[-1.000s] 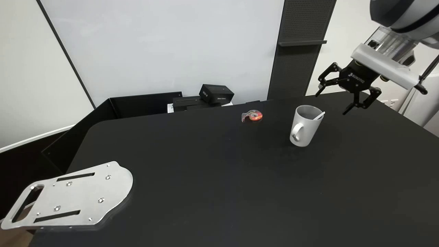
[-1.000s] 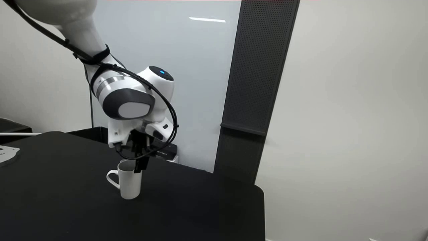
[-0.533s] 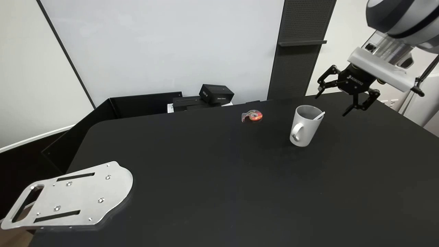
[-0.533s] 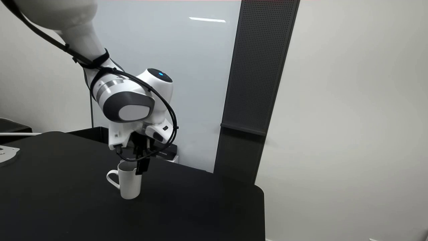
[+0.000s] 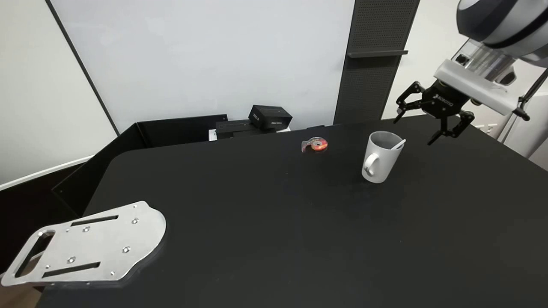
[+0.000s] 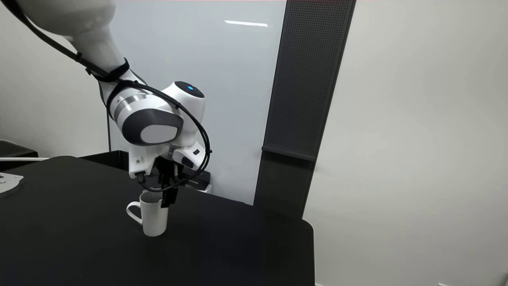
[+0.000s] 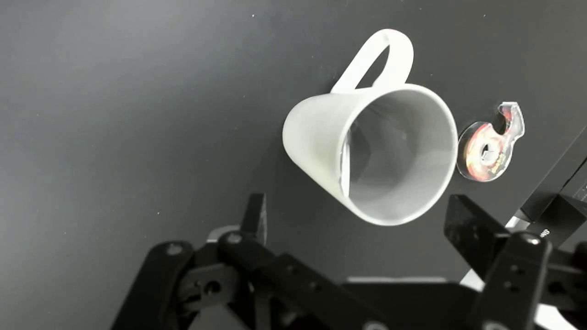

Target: Remove the spoon from the mug and put it on the table

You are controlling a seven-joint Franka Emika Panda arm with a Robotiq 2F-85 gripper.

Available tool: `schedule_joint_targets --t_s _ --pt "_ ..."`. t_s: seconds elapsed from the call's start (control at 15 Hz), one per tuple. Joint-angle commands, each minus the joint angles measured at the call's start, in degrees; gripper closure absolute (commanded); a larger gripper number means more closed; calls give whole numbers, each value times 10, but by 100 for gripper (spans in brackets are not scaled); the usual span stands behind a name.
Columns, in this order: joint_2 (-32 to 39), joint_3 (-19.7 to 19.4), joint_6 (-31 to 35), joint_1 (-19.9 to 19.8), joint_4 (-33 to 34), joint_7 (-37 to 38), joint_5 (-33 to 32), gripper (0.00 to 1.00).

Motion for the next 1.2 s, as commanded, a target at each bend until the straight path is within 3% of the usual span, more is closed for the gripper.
schedule_joint_targets --t_s 0.0,1.13 --pt "-1 7 10 -5 0 -3 7 0" --pt "22 31 48 -16 6 -46 19 0"
